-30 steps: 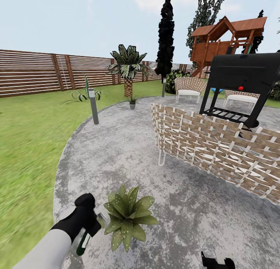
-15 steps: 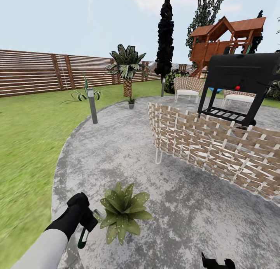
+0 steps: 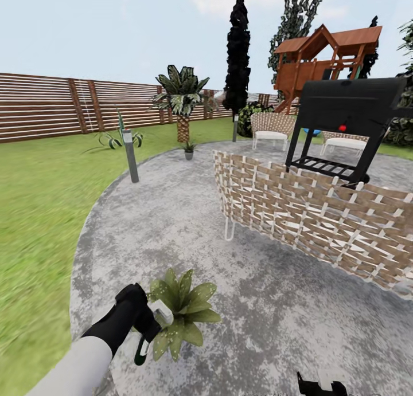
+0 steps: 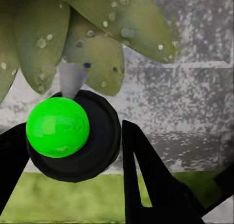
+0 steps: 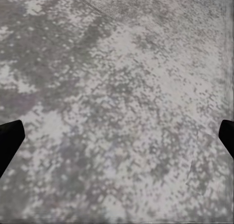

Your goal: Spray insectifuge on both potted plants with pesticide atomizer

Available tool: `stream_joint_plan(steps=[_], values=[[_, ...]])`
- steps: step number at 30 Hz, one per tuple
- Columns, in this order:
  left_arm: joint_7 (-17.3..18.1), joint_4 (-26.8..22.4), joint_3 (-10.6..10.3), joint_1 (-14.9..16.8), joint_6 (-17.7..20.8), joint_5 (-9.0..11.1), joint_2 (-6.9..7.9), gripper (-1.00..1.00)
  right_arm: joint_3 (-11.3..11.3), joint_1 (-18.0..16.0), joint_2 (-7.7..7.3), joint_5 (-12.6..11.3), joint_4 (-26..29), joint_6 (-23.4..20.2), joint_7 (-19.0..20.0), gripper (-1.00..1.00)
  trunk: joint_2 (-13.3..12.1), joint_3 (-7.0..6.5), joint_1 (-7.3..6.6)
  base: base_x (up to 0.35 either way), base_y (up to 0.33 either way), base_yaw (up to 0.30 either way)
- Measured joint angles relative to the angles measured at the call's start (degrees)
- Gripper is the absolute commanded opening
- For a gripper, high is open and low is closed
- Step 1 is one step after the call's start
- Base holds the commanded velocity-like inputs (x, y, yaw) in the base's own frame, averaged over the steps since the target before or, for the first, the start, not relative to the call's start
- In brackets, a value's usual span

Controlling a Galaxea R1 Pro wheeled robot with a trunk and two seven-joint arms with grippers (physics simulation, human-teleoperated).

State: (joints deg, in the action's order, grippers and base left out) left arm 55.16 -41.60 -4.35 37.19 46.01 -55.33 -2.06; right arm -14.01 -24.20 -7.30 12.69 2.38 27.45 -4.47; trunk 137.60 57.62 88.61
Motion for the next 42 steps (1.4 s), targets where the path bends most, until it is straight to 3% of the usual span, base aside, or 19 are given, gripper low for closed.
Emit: stream_joint_plan(steps=[3, 5, 18, 22, 33, 35, 36, 39, 42], values=[[-0.10, -0.04, -6.68, 0.27, 5.13, 0.10, -1.68, -1.00, 0.00, 0.00, 0.00, 0.02, 0.00, -0.02, 0.01, 1.00, 0.00, -0.07, 0.00, 0.000, 0.000, -0.257], [-0.12, -0.05, -8.50, 0.37, 5.79, -0.10, -2.70, -1.00, 0.00, 0.00, 0.00, 0.03, 0.00, -0.03, 0.00, 1.00, 0.00, -0.12, 0.00, 0.000, 0.000, -0.250], [-0.35, -0.37, -8.76, 0.82, 7.89, -0.28, -2.98, -1.00, 0.00, -0.01, 0.01, 0.05, -0.02, -0.03, 0.00, 1.00, 0.00, -0.18, 0.00, -0.051, -0.026, -0.021], [-0.39, -0.30, -8.53, 5.84, 10.82, 0.13, -3.77, -1.00, -0.07, -0.01, 0.01, -0.03, 0.06, -0.03, -0.08, 1.00, 0.00, -0.18, 0.00, 0.000, 0.000, 0.000], [-0.08, 1.56, -8.81, 6.35, 11.13, 0.05, -4.40, -1.00, -0.01, -0.02, 0.01, -0.03, 0.02, -0.03, -0.09, 1.00, 0.00, -0.18, 0.00, 0.000, 0.000, -0.091], [2.65, 3.78, -8.90, 11.21, 11.05, -0.04, -4.56, -1.00, 0.00, -0.02, 0.01, -0.04, 0.02, -0.03, -0.09, 1.00, 0.00, -0.19, -0.01, 0.000, 0.000, 0.000], [5.87, 8.32, -8.94, 15.54, 11.01, -1.10, -4.45, -1.00, 0.01, -0.02, 0.01, -0.03, 0.01, -0.03, -0.09, 1.00, -0.01, -0.19, 0.00, 0.000, 0.000, 0.000], [6.86, 10.75, -8.80, 17.15, 11.01, -3.49, -4.47, -1.00, 0.00, -0.02, 0.01, -0.03, 0.00, -0.03, -0.09, 1.00, 0.00, -0.18, 0.00, 0.000, 0.000, 0.000], [7.01, 11.20, -8.61, 16.93, 10.97, -3.98, -4.56, -1.00, 0.00, -0.02, 0.01, -0.03, -0.02, -0.03, -0.09, 1.00, 0.00, -0.18, 0.00, 0.000, 0.000, 0.000]])
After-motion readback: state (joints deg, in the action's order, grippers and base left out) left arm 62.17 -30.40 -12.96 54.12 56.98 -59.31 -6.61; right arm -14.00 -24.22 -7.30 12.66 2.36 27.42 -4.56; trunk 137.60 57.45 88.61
